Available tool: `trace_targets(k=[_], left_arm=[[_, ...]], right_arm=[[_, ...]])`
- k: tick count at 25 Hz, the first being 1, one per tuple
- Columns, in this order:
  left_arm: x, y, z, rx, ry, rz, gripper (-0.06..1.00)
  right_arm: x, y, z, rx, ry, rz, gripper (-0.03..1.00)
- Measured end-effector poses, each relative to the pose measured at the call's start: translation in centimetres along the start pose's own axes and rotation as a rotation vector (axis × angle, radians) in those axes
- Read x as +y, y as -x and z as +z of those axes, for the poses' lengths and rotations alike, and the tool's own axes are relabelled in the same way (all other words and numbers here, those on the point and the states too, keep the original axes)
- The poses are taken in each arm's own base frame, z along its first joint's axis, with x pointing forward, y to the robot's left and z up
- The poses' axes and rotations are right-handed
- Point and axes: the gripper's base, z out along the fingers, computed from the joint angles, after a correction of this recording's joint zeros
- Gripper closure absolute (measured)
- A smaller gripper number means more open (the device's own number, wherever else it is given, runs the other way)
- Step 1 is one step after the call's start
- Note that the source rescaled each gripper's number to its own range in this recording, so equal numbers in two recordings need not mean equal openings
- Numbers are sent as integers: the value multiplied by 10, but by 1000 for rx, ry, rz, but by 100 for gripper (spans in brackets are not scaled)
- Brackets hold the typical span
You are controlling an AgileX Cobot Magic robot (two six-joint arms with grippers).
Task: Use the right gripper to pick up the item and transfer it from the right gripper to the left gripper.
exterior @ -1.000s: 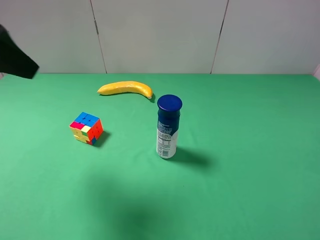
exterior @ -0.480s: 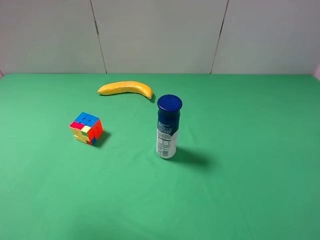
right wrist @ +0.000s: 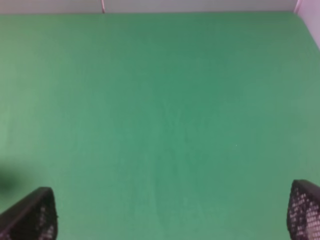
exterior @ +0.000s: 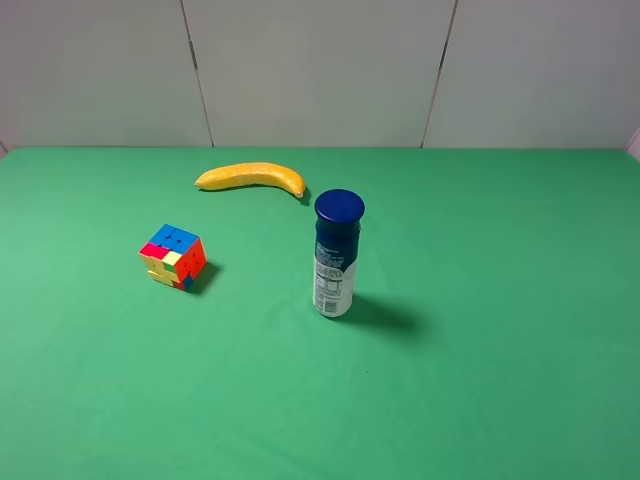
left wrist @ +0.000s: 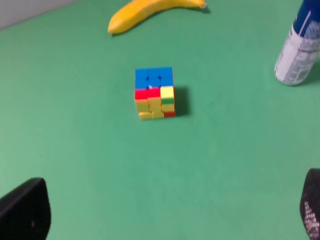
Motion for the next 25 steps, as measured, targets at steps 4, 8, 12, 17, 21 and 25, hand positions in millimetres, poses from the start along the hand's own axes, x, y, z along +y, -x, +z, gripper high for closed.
trace_targets(k=[4, 8, 12, 17, 21, 25], left_arm=[[-4, -26, -4, -74, 8, -34, -6], [-4, -36, 3, -31, 7, -80, -6], [-2, -42, 11, 2, 22, -84, -6], [-1, -41, 12, -5, 37, -86, -6], [-1, -41, 12, -7, 43, -86, -6], [-1, -41, 12, -7, 43, -86, -6]], right_arm=[[0, 0, 0, 0, 0, 0, -3], [0, 0, 0, 0, 0, 0, -3], [0, 0, 0, 0, 0, 0, -3], [0, 0, 0, 0, 0, 0, -3], [0, 0, 0, 0, 0, 0, -3], [0, 0, 0, 0, 0, 0, -3]])
